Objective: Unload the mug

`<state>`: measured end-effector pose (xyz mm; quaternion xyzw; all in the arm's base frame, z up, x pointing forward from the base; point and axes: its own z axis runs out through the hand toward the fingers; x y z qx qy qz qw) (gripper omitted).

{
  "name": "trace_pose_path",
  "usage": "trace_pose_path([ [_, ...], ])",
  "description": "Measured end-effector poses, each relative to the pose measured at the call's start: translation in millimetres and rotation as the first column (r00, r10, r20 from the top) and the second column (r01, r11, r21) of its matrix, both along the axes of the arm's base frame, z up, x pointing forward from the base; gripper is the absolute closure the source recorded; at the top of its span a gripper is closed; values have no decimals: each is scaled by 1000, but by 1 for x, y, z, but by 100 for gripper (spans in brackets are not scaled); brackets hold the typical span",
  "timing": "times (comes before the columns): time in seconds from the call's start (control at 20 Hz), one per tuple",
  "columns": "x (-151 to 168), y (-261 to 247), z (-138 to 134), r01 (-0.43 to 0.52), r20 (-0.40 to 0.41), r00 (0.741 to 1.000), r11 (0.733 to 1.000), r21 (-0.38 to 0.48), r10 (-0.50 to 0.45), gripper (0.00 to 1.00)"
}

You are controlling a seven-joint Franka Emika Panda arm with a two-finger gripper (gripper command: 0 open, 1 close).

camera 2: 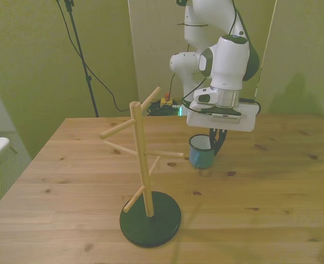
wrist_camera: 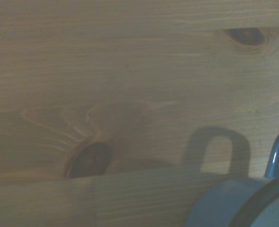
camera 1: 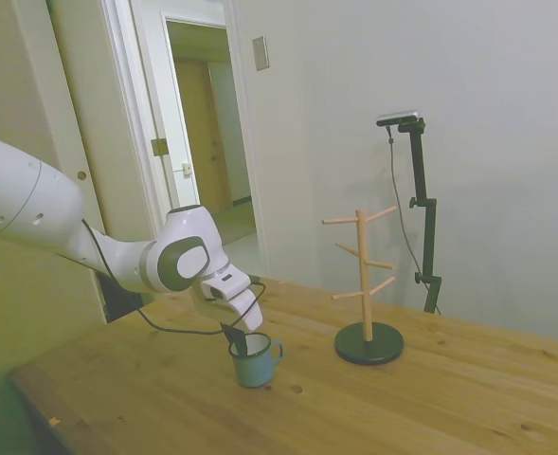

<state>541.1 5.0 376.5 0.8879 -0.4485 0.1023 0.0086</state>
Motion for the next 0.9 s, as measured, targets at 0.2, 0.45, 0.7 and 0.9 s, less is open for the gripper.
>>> trace_pose_path([
  [0.2, 0, 0, 1, 3, 2, 1000, 1000, 5, -3, 0],
  [0.45, -1, -1, 6, 5, 9, 1000, 1000, 16, -5, 0],
  [0.7, -7, -12, 30, -6, 10, 1000, 1000, 11, 5, 0],
  [0.9, -13, -17, 69, -20, 19, 1000, 1000, 21, 19, 0],
])
